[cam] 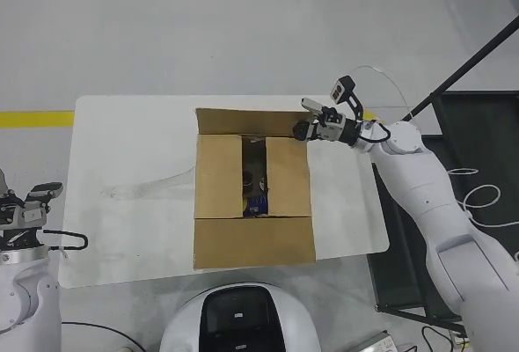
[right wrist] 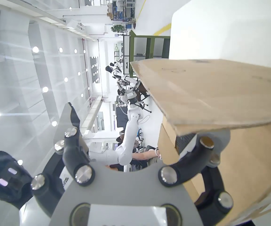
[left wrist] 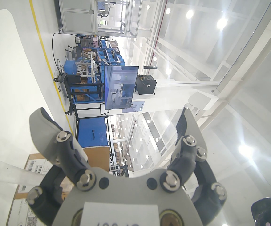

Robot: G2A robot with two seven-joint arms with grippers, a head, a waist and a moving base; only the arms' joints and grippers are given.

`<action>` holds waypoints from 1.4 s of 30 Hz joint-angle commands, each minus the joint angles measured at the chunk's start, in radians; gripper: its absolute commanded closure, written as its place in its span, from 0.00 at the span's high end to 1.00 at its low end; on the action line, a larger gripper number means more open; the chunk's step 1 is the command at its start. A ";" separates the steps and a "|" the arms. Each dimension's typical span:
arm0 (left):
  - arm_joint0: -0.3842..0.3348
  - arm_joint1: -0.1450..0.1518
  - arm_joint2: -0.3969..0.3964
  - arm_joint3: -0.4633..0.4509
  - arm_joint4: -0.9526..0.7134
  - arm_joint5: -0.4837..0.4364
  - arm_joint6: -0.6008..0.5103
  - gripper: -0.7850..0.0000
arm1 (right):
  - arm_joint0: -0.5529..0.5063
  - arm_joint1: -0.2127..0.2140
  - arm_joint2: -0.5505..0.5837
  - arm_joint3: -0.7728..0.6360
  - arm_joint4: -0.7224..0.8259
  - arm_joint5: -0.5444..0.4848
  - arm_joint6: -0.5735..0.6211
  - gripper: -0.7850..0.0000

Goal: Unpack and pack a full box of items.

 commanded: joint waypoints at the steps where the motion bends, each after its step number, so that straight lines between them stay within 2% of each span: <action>1: 0.000 0.000 0.000 0.000 0.000 0.000 0.000 1.00 | 0.018 -0.012 -0.010 0.028 -0.002 -0.021 -0.029 1.00; 6: 0.000 0.000 0.000 0.000 0.000 0.000 0.000 1.00 | 0.057 -0.043 -0.029 0.117 -0.003 -0.081 -0.071 1.00; 26: 0.000 0.000 0.000 0.000 0.000 0.000 0.000 1.00 | 0.055 -0.043 -0.029 0.114 -0.007 -0.081 -0.077 1.00; 34: 0.000 0.000 0.000 0.000 0.000 0.000 0.000 1.00 | 0.070 -0.045 -0.030 0.052 -0.147 -0.022 -0.268 1.00; 42: 0.000 0.000 0.000 0.000 0.000 0.000 0.000 1.00 | 0.116 -0.094 -0.089 0.143 -0.230 0.041 -0.427 1.00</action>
